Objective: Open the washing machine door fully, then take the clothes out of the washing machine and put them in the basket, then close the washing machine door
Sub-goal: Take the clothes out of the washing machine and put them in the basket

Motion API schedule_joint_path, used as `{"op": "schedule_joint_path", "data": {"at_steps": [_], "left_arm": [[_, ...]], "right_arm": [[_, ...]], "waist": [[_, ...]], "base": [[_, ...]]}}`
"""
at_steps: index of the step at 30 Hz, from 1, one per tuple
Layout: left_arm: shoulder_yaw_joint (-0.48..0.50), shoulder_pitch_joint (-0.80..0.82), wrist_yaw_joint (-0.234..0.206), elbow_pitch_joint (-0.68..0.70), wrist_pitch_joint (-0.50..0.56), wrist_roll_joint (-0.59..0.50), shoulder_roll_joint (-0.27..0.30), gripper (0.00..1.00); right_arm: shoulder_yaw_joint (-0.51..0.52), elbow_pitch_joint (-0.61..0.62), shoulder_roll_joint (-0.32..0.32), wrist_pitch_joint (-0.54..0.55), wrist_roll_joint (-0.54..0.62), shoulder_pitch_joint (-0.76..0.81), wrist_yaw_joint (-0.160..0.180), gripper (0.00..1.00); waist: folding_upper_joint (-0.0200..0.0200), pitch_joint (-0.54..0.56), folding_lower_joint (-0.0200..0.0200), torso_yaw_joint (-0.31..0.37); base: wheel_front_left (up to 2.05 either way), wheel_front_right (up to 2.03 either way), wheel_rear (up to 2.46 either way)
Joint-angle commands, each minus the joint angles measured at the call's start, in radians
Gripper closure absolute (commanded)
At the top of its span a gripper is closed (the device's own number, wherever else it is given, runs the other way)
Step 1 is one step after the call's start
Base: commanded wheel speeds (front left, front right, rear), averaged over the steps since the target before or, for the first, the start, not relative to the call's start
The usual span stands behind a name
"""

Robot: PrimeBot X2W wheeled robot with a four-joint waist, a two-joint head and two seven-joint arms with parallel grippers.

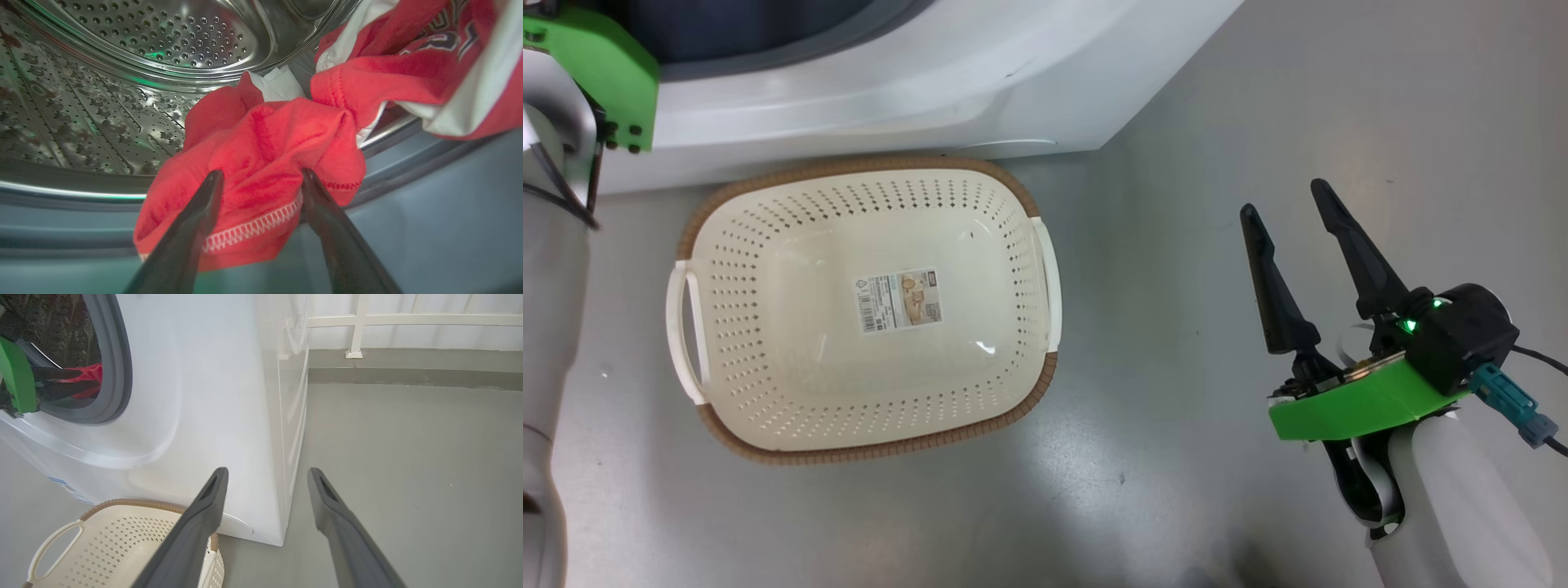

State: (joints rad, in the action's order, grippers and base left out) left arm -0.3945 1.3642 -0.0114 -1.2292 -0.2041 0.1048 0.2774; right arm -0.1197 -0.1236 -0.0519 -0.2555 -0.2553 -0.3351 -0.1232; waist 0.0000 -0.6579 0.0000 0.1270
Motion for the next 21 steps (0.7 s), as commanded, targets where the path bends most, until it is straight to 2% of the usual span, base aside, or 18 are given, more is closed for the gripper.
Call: {"op": "schedule_joint_path", "data": {"at_steps": [1,3,4,5,12,21], "left_arm": [[0.005,0.027,-0.019,0.003,-0.002,-0.015,0.062,0.0],[-0.001,0.033,-0.038,-0.005,-0.002,-0.019,0.064,0.0],[-0.007,0.036,-0.046,-0.007,-0.004,-0.025,0.066,0.8],[-0.016,0.038,-0.051,-0.009,-0.007,-0.033,0.067,1.0],[-0.005,0.027,-0.051,-0.021,-0.021,-0.002,0.055,1.0],[0.034,-0.009,-0.012,0.001,-0.051,0.064,0.059,1.0]], "right_arm": [[-0.027,0.018,0.002,-0.006,-0.015,-0.006,-0.008,0.0],[-0.027,0.017,0.002,-0.006,-0.017,-0.009,-0.008,0.0],[-0.027,0.017,0.002,-0.006,-0.018,-0.011,-0.008,0.0],[-0.026,0.016,0.002,-0.006,-0.018,-0.012,-0.008,0.0],[-0.022,0.011,0.002,-0.006,-0.021,-0.009,-0.008,0.0],[-0.015,0.009,0.002,-0.006,-0.021,-0.006,-0.008,0.0]], "waist": [[0.0,-0.005,0.0,0.003],[0.0,-0.007,0.0,0.005],[0.0,-0.008,0.0,0.005],[0.0,-0.007,0.0,0.005],[0.0,0.008,0.0,-0.003],[0.0,0.029,0.0,-0.015]], "base": [[0.0,0.0,0.0],[0.0,0.0,0.0],[0.0,0.0,0.0],[0.0,0.0,0.0],[0.0,0.0,0.0],[0.0,0.0,0.0]]}}
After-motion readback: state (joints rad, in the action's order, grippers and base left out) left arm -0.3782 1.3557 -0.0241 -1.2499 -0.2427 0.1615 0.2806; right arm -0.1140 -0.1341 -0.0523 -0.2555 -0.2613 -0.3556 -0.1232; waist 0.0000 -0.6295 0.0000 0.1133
